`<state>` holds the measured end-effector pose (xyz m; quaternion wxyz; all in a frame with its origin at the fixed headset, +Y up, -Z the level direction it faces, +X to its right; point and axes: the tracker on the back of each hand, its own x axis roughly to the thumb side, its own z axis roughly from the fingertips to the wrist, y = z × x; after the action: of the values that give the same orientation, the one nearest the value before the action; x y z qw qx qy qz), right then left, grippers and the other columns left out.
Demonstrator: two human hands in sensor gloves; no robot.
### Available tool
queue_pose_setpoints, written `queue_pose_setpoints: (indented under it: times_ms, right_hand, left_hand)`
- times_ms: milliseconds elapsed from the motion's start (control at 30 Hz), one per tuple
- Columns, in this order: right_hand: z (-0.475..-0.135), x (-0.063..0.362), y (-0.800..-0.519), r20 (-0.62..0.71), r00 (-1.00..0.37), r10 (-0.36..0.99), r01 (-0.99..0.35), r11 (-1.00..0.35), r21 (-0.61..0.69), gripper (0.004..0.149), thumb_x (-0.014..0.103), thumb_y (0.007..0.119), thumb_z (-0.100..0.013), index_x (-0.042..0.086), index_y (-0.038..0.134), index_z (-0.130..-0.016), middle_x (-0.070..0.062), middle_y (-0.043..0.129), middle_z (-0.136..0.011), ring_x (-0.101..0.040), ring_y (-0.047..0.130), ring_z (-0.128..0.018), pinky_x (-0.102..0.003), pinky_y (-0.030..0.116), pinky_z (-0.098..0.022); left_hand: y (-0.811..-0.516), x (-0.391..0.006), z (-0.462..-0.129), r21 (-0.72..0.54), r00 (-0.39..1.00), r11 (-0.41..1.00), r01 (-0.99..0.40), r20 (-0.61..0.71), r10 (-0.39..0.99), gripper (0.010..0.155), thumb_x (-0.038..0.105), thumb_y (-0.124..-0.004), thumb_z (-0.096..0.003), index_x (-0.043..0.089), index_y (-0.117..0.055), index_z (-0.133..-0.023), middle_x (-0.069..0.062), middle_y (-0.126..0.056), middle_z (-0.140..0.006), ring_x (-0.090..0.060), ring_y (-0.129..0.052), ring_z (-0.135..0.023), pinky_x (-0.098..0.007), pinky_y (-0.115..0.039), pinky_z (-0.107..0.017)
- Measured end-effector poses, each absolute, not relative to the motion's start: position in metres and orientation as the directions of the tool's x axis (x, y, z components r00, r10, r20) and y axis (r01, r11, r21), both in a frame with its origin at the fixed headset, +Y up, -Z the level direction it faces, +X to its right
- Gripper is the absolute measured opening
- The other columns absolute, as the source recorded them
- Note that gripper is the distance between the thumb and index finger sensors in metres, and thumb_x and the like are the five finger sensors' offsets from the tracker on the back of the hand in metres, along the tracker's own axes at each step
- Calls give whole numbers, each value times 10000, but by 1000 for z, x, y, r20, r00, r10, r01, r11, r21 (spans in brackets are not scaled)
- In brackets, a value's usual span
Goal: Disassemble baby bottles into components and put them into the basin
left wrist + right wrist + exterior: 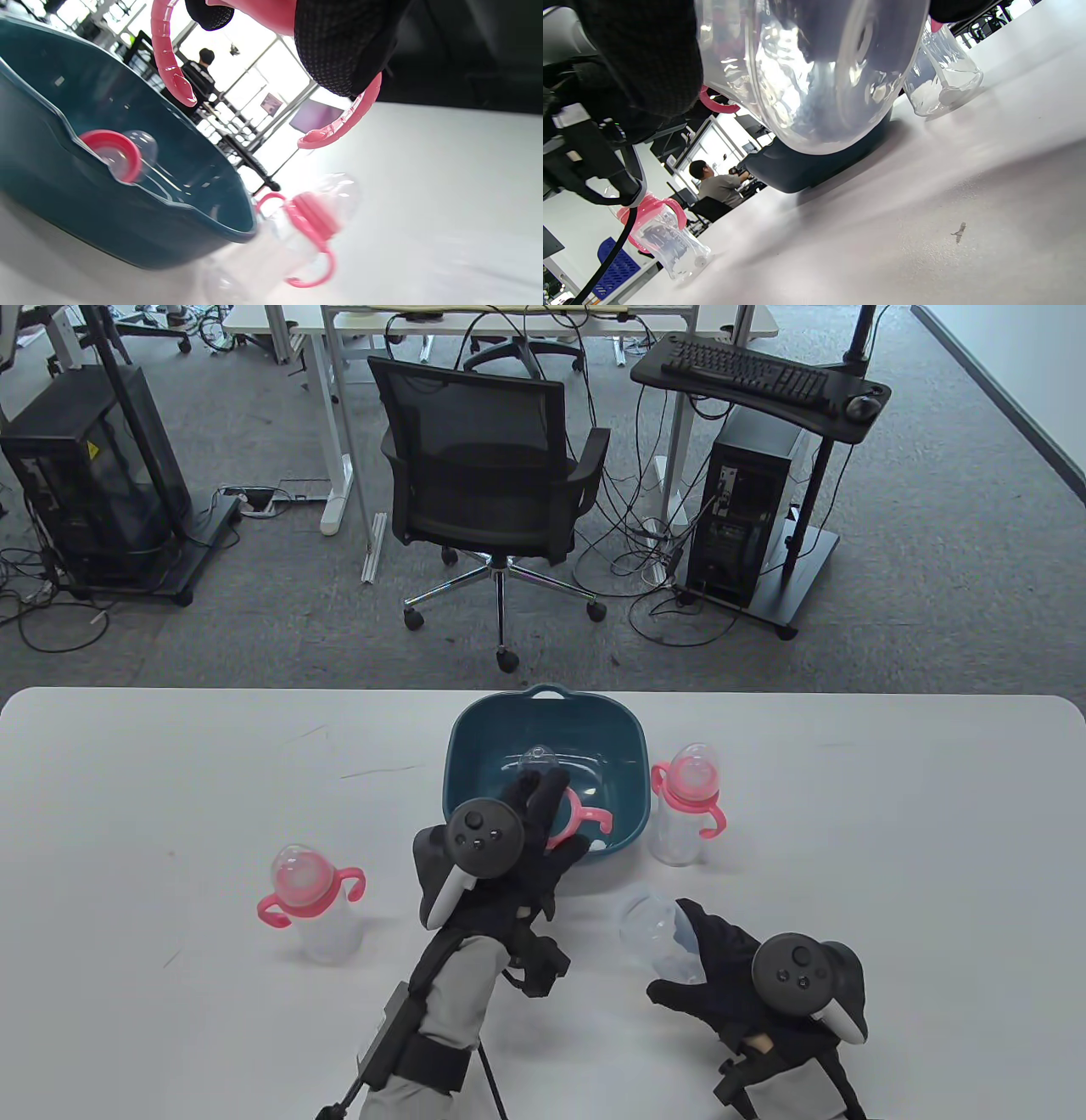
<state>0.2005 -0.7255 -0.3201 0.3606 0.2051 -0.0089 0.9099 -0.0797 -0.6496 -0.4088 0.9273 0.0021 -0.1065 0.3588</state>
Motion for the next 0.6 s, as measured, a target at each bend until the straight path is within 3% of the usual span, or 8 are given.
queue_pose_setpoints:
  times_ms: [333,600]
  right_hand:
    - [-321,205,-724,371,-654,659,-669,-733,121,915,497,899,-452,67,418,-1102,-211,634,-1013,-483,675,-880,-703,500,-642]
    - [-322,207,-723,364,-656,661,-672,-731,118,915,496,899,-453,67,417,-1102,-212,634,-1013,-483,676,-879,-704,499,-642]
  left_hand:
    - [-663,-61,-451,-105,897,899,-426,79,434,740,412,-805,-489,410,-372,-1088,16,-201,-1141,-321,-365,-1127,-559,-269,-823]
    - [-681,-61,-470,-150,908,899,-412,15,419,733,413,-802,-488,410,-381,-1088,18,-204,-1142,-320,-367,-1129,-558,-268,-824]
